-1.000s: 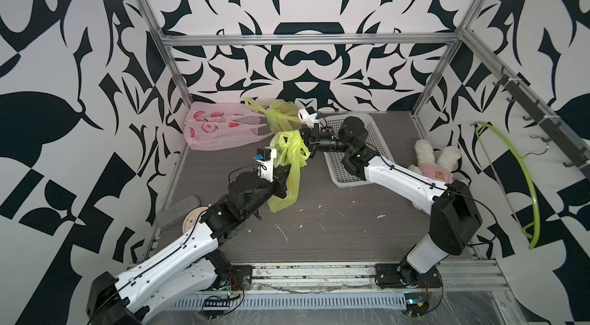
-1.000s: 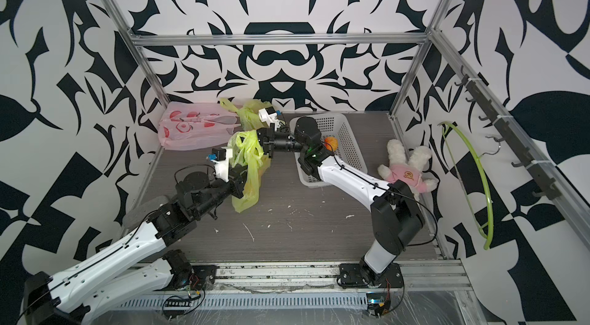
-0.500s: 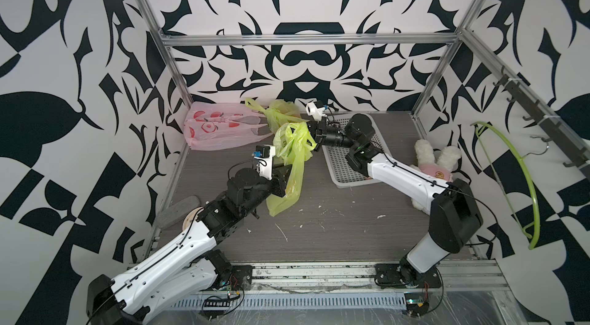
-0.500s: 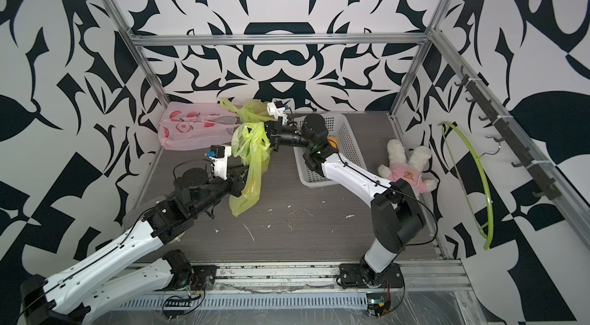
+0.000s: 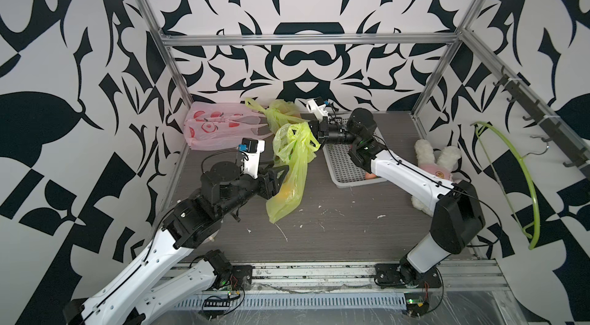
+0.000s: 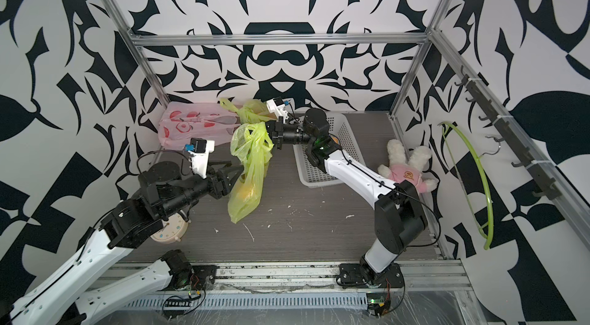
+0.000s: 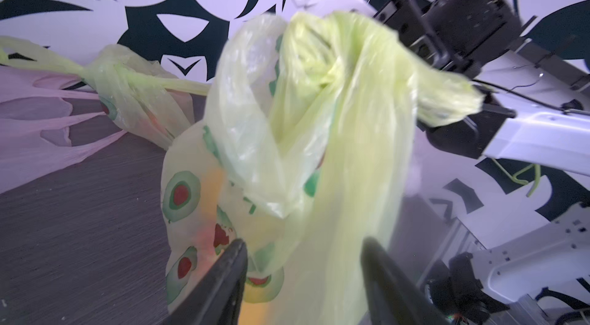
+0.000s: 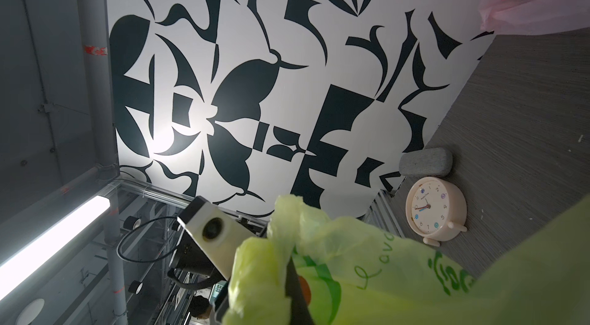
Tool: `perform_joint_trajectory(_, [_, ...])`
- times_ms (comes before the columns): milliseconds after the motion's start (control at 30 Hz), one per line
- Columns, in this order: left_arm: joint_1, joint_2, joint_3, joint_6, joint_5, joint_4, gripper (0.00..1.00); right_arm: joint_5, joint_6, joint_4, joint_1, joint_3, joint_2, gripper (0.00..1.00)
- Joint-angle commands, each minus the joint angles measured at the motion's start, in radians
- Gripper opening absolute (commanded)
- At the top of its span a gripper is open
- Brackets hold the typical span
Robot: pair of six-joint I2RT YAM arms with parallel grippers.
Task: Place the peach into a plastic bag & tie a knot
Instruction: Cross the plastic bag at the center of the board, then tie the plastic bag at the center of the board.
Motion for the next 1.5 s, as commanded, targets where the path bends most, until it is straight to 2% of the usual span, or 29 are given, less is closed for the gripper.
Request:
perform_joint_trajectory(0, [0.003, 0.008, 0.083, 0.004, 0.041, -0.065, 0.60, -0.034, -0.094, -0.042, 0.002, 0.050, -0.063, 0.00])
perform_joint_trajectory(100, [0.020, 0.083, 0.176, -0.023, 0.045, -0.103, 0.50, -0.037, -0.149, -0.105, 0.003, 0.055, -0.075, 0.00])
perform_joint_trajectory(233, [0.125, 0.175, 0.251, -0.091, 0.207, -0.084, 0.40, -0.036, -0.222, -0.195, 0.003, 0.063, -0.088, 0.00])
perform_joint_trajectory(367, [0.275, 0.212, 0.224, -0.219, 0.447, 0.054, 0.38, -0.039, -0.239, -0.219, 0.001, 0.070, -0.088, 0.00])
perform_joint_trajectory(500, [0.326, 0.249, 0.198, -0.283, 0.549, 0.136, 0.39, -0.040, -0.243, -0.222, 0.002, 0.069, -0.091, 0.00])
perform_joint_trajectory(700, [0.326, 0.273, 0.189, -0.312, 0.598, 0.198, 0.44, -0.042, -0.253, -0.235, 0.002, 0.069, -0.091, 0.00])
perform_joint_trajectory(1000, [0.326, 0.321, 0.195, -0.286, 0.554, 0.135, 0.47, -0.047, -0.252, -0.236, 0.002, 0.069, -0.096, 0.00])
perform_joint_trajectory(1167, [0.326, 0.346, 0.200, -0.287, 0.571, 0.145, 0.50, -0.048, -0.252, -0.237, 0.003, 0.068, -0.097, 0.00])
perform_joint_trajectory(1467, [0.326, 0.384, 0.220, -0.277, 0.556, 0.108, 0.49, -0.042, -0.287, -0.281, 0.008, 0.068, -0.091, 0.00])
